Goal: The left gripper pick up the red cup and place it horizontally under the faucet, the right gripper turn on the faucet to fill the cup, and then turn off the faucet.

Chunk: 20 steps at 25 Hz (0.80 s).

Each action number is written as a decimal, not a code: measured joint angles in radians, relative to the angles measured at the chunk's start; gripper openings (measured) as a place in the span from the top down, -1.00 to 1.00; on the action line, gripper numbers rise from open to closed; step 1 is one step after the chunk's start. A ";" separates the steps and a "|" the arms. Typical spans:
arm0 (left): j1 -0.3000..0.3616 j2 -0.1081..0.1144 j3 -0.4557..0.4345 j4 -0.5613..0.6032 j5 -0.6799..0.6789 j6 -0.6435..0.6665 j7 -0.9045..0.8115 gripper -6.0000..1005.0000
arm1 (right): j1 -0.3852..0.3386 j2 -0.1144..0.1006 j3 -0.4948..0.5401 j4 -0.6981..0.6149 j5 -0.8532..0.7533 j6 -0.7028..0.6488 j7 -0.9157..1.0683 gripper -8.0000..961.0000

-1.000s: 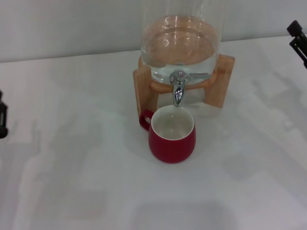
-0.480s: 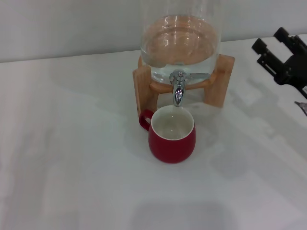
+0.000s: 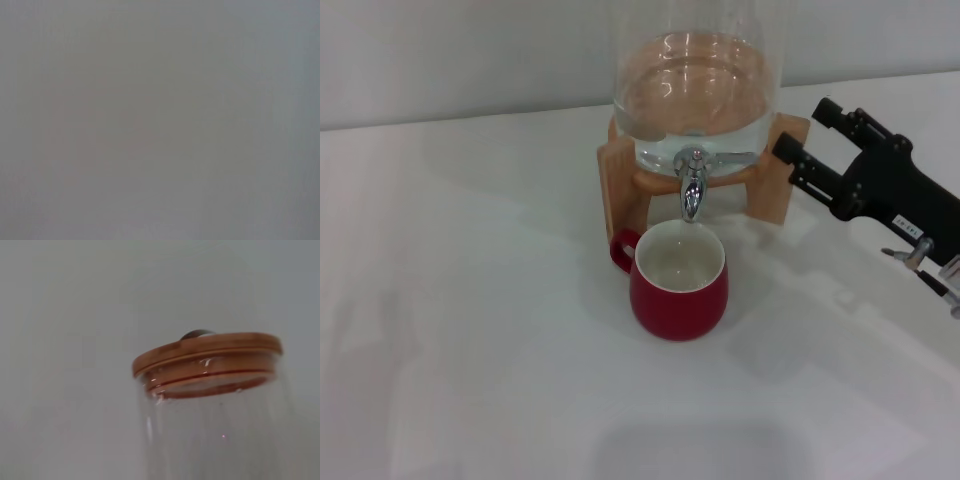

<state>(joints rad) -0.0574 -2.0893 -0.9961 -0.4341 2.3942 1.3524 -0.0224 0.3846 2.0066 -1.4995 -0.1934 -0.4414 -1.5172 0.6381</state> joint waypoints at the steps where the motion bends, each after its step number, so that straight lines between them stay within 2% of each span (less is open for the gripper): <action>1: 0.000 0.000 0.000 0.000 0.000 0.000 -0.001 0.08 | 0.001 0.000 -0.007 0.000 -0.001 -0.001 0.000 -0.56; 20: -0.008 0.001 0.018 0.013 0.008 -0.007 -0.004 0.08 | 0.033 -0.005 -0.019 -0.001 -0.115 0.009 0.061 -0.57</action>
<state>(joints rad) -0.0654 -2.0881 -0.9777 -0.4207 2.4024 1.3451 -0.0260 0.4174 2.0021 -1.5185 -0.1949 -0.5562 -1.5082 0.6987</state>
